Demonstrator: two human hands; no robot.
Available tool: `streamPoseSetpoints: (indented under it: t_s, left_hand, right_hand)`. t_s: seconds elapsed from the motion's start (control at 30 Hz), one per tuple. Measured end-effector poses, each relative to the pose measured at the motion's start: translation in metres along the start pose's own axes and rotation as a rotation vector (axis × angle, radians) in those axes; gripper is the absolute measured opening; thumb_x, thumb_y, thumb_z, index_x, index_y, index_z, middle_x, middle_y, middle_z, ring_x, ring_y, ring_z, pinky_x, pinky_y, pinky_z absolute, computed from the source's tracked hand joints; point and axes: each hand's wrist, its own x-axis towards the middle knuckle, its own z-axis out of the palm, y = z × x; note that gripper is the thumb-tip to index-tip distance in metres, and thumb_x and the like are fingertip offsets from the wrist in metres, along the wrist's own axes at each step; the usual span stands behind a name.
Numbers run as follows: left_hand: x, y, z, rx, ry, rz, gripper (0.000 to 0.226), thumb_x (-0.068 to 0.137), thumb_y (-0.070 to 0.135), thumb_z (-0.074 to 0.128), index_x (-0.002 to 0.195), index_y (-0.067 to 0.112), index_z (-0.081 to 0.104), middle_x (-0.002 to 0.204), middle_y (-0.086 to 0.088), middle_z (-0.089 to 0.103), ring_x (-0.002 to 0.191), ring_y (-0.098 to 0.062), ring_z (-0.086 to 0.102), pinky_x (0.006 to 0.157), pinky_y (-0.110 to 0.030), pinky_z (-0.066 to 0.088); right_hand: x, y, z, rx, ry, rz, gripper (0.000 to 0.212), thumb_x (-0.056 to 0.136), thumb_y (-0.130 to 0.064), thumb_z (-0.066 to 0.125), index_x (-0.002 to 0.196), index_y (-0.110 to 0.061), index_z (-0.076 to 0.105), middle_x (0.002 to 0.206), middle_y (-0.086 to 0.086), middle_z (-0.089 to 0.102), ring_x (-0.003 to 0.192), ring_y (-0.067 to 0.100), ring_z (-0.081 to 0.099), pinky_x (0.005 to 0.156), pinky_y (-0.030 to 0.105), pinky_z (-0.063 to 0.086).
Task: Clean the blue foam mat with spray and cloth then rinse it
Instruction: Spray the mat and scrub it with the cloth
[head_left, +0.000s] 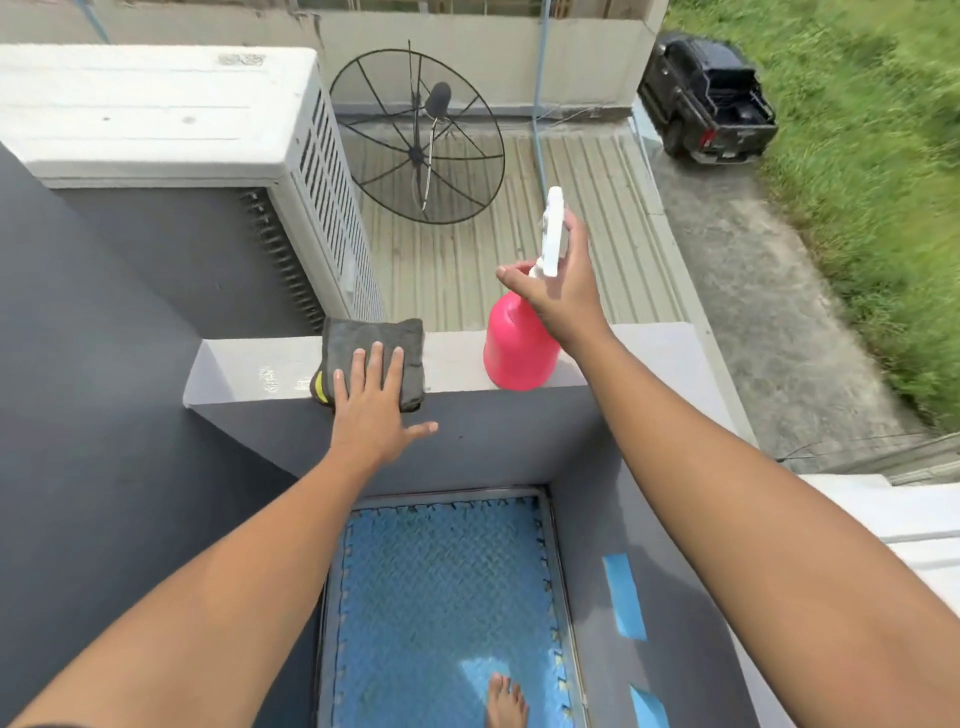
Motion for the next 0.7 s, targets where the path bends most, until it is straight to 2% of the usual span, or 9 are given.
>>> streamPoseSetpoints:
  t_s: [0.13,0.2,0.33,0.43,0.47,0.53,0.57,0.63,0.7]
  left_hand:
    - [0.005,-0.009,0.008,0.022,0.131,0.023,0.089,0.095,0.065,0.046,0.162,0.024,0.004,0.17,-0.007,0.005,0.156,-0.031,0.001,0.124,-0.055,0.009]
    - [0.005,-0.007,0.008,0.017,0.138,0.015,0.084,0.097,0.055,0.05,0.162,0.024,0.007,0.169,-0.006,0.008,0.156,-0.031,0.005,0.124,-0.055,0.009]
    - [0.004,-0.008,-0.002,-0.006,0.068,0.044,0.085,0.096,0.03,0.06,0.162,0.025,0.006,0.17,-0.005,0.005,0.156,-0.03,0.003,0.124,-0.053,0.008]
    - [0.008,-0.011,-0.022,-0.2,0.022,0.0,0.06,0.101,0.02,0.049,0.158,0.022,0.028,0.165,-0.007,0.026,0.153,-0.032,0.019,0.121,-0.055,0.018]
    - [0.004,-0.011,-0.029,-0.34,0.029,-0.044,0.047,0.103,0.021,0.046,0.15,0.02,0.042,0.155,-0.01,0.043,0.146,-0.034,0.033,0.117,-0.055,0.026]
    - [-0.021,-0.005,-0.039,-0.604,0.089,-0.119,0.026,0.105,0.028,0.042,0.121,0.018,0.059,0.113,-0.011,0.066,0.113,-0.038,0.058,0.095,-0.05,0.045]
    - [-0.042,0.002,-0.041,-0.698,0.109,-0.132,0.025,0.105,0.033,0.042,0.111,0.017,0.06,0.096,-0.007,0.066,0.095,-0.033,0.061,0.083,-0.044,0.047]
    - [-0.088,0.013,-0.03,-0.885,0.101,-0.191,0.028,0.106,0.041,0.041,0.102,0.019,0.059,0.08,0.002,0.06,0.074,-0.02,0.055,0.069,-0.035,0.043]
    - [-0.127,0.021,-0.006,-1.083,0.09,-0.301,0.03,0.104,0.048,0.041,0.097,0.024,0.058,0.084,0.006,0.061,0.078,-0.015,0.057,0.072,-0.031,0.046]
  right_hand:
    - [0.007,0.0,0.01,0.082,-0.029,-0.04,0.069,0.085,-0.006,0.073,0.145,-0.015,0.041,0.097,0.006,0.065,0.079,0.035,0.075,0.086,0.047,0.062]
    - [0.007,-0.004,0.013,0.046,0.0,-0.052,0.059,0.084,-0.002,0.063,0.139,-0.014,0.045,0.079,0.003,0.064,0.069,0.033,0.075,0.082,0.048,0.062]
    - [-0.015,-0.006,0.021,0.028,0.037,-0.056,0.058,0.077,-0.004,0.05,0.134,-0.013,0.051,0.053,0.016,0.056,0.052,0.031,0.07,0.069,0.052,0.062]
    - [-0.058,-0.01,0.022,0.058,0.038,-0.086,0.06,0.077,-0.003,0.049,0.134,-0.018,0.054,0.048,0.01,0.053,0.049,0.035,0.065,0.064,0.053,0.062]
    - [-0.077,-0.01,0.021,0.077,0.032,-0.094,0.061,0.078,-0.002,0.049,0.136,-0.02,0.054,0.047,0.008,0.052,0.049,0.04,0.064,0.064,0.051,0.062]
    - [-0.121,-0.004,0.02,0.135,0.022,-0.07,0.062,0.081,0.001,0.05,0.138,-0.023,0.053,0.047,0.01,0.052,0.052,0.047,0.062,0.065,0.045,0.062]
    - [-0.146,0.002,0.019,0.164,0.022,-0.04,0.061,0.083,0.003,0.05,0.137,-0.025,0.054,0.047,0.013,0.051,0.053,0.05,0.061,0.066,0.041,0.061]
    - [-0.2,0.022,0.019,0.205,0.015,0.036,0.056,0.087,0.007,0.051,0.134,-0.023,0.056,0.048,0.024,0.047,0.053,0.054,0.058,0.065,0.034,0.058]
    - [-0.255,0.052,0.021,0.224,0.003,0.13,0.052,0.088,0.011,0.05,0.131,-0.017,0.057,0.047,0.024,0.045,0.049,0.053,0.054,0.063,0.03,0.056]
